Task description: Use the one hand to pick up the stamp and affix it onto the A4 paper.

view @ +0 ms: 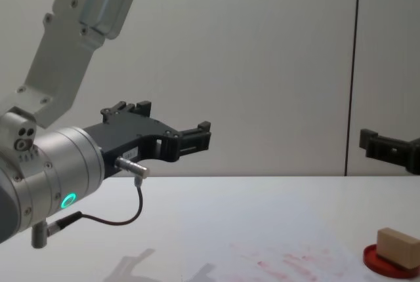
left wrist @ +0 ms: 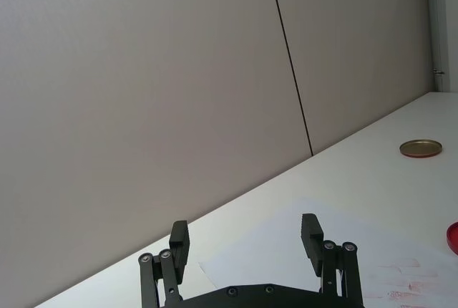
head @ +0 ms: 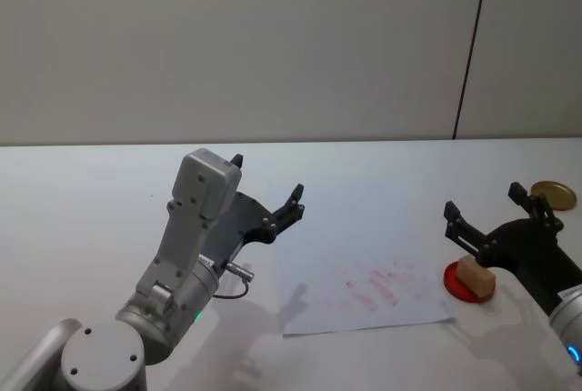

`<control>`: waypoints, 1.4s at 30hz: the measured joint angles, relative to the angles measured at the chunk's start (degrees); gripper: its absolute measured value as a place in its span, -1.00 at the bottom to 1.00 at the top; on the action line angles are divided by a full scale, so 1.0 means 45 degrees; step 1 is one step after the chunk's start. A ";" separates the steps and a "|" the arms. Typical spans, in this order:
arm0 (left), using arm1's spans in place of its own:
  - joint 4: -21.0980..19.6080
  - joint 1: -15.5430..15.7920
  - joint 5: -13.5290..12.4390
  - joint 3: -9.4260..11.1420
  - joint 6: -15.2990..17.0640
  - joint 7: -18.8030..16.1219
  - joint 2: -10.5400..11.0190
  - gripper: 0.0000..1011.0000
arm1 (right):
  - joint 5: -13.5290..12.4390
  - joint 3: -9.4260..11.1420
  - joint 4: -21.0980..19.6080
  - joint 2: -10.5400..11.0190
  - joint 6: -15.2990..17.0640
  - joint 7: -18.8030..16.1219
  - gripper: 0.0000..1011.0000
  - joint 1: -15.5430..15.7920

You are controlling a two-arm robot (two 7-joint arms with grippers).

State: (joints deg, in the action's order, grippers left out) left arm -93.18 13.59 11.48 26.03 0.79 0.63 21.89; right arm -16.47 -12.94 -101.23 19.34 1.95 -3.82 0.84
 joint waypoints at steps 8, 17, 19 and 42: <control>0.0000 0.0000 0.0000 0.0000 0.0000 0.0000 0.0000 0.96 | 0.0000 0.0000 0.0000 -0.0001 0.0000 0.0000 0.98 0.0000; 0.0000 0.0000 0.0000 -0.0001 0.0000 0.0000 0.0000 0.96 | 0.0000 0.0000 0.0000 -0.0001 0.0000 0.0000 0.98 0.0000; 0.0000 0.0000 0.0000 0.0000 0.0001 -0.0001 0.0000 0.96 | 0.0000 0.0000 0.0000 0.0000 0.0000 0.0000 0.98 -0.0001; 0.0000 0.0000 0.0000 0.0000 0.0000 0.0000 0.0000 0.96 | 0.0000 0.0000 0.0000 0.0000 0.0000 0.0000 0.98 0.0000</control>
State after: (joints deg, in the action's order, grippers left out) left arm -93.18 13.59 11.48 26.02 0.79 0.63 21.89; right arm -16.47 -12.94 -101.23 19.34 1.95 -3.82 0.84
